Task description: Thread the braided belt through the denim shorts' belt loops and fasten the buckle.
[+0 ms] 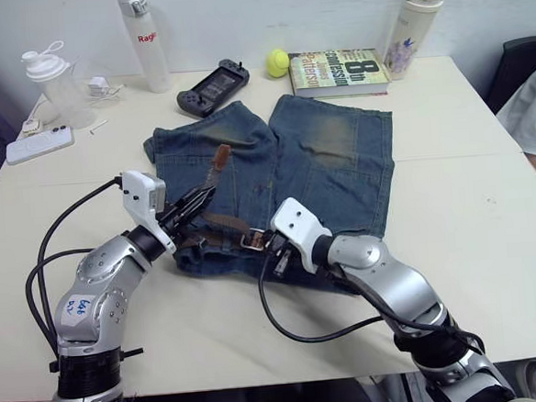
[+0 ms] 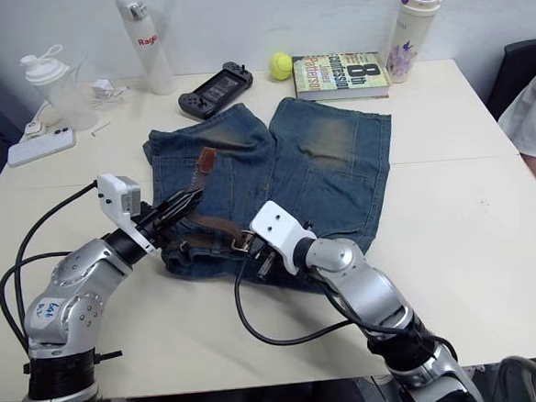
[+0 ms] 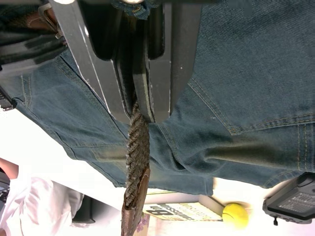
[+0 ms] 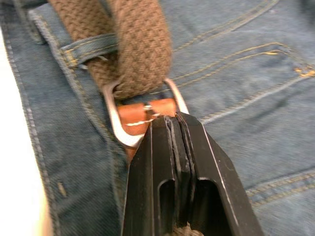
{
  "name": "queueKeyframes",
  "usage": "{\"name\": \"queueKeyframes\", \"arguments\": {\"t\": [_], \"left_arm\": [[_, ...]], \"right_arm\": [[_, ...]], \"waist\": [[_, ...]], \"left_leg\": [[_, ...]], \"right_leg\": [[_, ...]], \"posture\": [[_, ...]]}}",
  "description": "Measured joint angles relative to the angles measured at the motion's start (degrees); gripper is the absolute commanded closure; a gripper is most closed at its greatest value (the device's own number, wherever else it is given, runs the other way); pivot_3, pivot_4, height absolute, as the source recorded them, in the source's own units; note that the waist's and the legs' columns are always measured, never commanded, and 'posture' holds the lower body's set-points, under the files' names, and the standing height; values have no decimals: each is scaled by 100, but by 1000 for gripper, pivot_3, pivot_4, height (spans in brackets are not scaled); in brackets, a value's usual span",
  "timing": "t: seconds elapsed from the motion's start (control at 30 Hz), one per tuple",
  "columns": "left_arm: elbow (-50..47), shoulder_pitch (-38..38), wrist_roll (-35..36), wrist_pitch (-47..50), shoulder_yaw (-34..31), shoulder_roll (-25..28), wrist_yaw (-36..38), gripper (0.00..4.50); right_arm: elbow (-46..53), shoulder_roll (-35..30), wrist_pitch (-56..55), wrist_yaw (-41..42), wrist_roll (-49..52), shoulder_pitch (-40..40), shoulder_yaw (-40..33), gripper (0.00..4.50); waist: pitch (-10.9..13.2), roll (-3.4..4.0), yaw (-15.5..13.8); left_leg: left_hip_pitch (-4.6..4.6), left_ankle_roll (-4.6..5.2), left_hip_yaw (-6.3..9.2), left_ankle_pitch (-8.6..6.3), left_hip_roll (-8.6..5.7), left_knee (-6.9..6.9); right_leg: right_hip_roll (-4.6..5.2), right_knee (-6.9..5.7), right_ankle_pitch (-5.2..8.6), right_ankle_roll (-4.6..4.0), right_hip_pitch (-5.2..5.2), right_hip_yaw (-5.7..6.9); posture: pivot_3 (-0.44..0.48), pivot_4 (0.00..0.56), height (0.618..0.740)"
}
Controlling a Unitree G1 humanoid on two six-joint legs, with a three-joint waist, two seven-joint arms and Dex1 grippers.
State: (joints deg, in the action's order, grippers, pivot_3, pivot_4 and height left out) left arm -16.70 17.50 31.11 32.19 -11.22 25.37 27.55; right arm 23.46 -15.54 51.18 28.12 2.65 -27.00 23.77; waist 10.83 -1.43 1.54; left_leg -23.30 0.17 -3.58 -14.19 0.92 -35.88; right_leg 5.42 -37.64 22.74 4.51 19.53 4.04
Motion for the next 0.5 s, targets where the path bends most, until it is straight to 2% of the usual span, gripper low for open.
{"name": "queueKeyframes", "arguments": {"t": [0.5], "left_arm": [[-16, -12, -14, -11, 63, -50, -70, 4500]], "right_arm": [[-602, 258, -236, 17, -49, -476, 315, 4476]], "waist": [[0, 0, 2]], "left_leg": [[0, 0, 1, 0, 0, 1]], "right_leg": [[0, 0, 0, 0, 1, 1]], "posture": [[0, 150, 740]]}}
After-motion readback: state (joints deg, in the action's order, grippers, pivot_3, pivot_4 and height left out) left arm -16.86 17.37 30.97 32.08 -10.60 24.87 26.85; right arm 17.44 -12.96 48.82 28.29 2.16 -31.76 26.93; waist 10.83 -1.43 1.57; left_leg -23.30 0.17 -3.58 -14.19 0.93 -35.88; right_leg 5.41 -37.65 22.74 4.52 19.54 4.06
